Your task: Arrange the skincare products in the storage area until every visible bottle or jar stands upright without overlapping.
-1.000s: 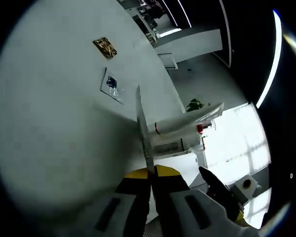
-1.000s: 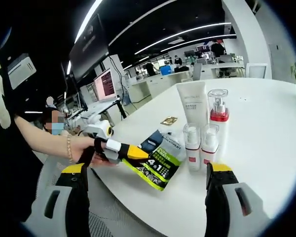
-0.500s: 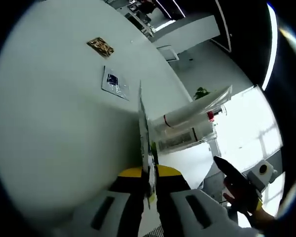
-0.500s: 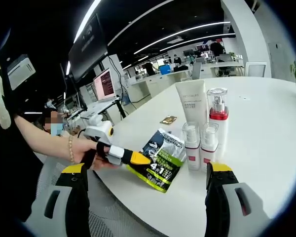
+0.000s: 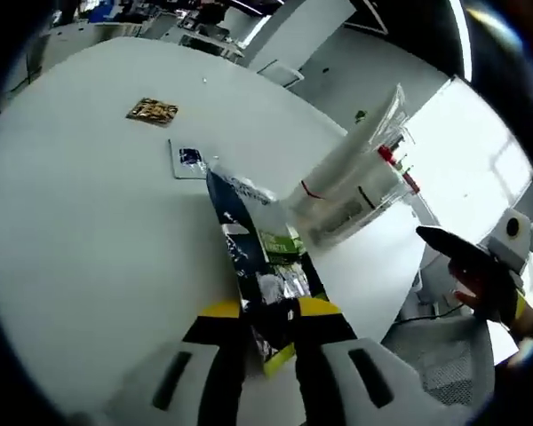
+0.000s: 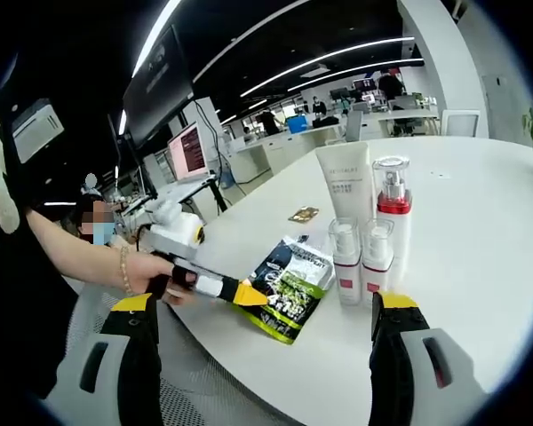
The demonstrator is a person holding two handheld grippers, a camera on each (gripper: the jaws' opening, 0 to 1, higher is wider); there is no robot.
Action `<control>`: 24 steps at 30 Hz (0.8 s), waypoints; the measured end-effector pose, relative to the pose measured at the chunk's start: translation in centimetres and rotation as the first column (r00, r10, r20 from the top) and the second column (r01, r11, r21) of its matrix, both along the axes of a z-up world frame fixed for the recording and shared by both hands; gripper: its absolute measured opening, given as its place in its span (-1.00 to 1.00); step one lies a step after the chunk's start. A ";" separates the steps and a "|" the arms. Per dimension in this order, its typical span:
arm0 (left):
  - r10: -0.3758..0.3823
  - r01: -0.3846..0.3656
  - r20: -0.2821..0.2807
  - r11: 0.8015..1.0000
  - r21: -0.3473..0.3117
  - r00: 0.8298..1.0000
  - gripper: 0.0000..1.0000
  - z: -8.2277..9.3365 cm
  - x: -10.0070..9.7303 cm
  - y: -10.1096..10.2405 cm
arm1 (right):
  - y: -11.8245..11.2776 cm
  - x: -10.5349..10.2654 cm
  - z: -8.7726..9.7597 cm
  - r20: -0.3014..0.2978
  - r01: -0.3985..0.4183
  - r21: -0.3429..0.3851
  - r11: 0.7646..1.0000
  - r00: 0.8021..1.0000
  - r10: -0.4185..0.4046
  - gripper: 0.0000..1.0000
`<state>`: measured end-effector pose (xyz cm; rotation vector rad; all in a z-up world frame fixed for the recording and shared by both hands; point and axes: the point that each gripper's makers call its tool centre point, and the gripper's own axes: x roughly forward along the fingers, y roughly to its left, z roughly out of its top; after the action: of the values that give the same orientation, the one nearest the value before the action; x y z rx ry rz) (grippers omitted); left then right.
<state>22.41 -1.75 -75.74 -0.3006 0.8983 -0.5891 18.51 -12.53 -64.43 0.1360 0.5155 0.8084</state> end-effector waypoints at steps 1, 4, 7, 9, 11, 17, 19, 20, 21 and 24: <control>-0.011 0.011 0.011 1.000 0.020 1.000 -0.67 0.0 0.0 0.2 | 0.0 0.0 0.0 0.000 0.001 -0.001 1.000 1.000 -0.001 0.99; -0.035 0.032 0.041 0.997 0.071 0.999 -0.64 -0.1 0.1 -0.1 | 0.0 0.0 0.0 -0.001 0.001 0.000 1.000 1.000 -0.001 0.99; -0.063 0.057 0.057 0.992 0.112 0.996 -0.60 0.1 0.1 -0.1 | 0.0 0.0 0.0 -0.002 0.000 -0.001 1.000 1.000 0.000 0.99; -0.084 0.073 0.072 0.986 0.147 0.994 -0.58 0.5 -0.1 -0.3 | 0.0 0.0 0.0 -0.003 0.000 -0.002 1.000 1.000 0.000 0.99; -0.100 0.084 0.083 0.981 0.174 0.992 -0.56 0.5 0.1 -0.1 | 0.0 0.0 0.0 -0.003 0.002 -0.001 1.000 1.000 -0.002 0.99; -0.143 0.118 0.091 0.965 0.232 0.986 -0.51 0.4 0.2 -0.4 | 0.0 -0.1 0.0 -0.006 0.002 -0.002 1.000 1.000 -0.002 0.99; -0.153 0.128 0.090 0.962 0.243 0.984 -0.50 0.3 0.1 -0.4 | 0.0 0.0 -0.1 -0.008 0.002 0.000 1.000 1.000 -0.002 0.99; -0.156 0.130 0.091 0.961 0.245 0.984 -0.50 0.3 0.3 -0.3 | 0.0 0.0 -0.1 -0.008 0.003 0.000 1.000 1.000 -0.003 0.99; -0.156 0.130 0.090 0.960 0.246 0.984 -0.49 0.3 0.3 -0.3 | 0.0 0.0 0.0 -0.008 0.004 0.000 1.000 1.000 -0.004 0.99; -0.160 0.135 0.076 0.957 0.258 0.984 -0.49 0.2 0.1 -0.2 | 0.0 0.0 0.0 -0.010 0.007 0.006 1.000 1.000 -0.007 0.99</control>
<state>22.56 -1.93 -75.59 0.0257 0.8964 -0.6141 18.53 -12.57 -64.43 0.1477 0.5213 0.8028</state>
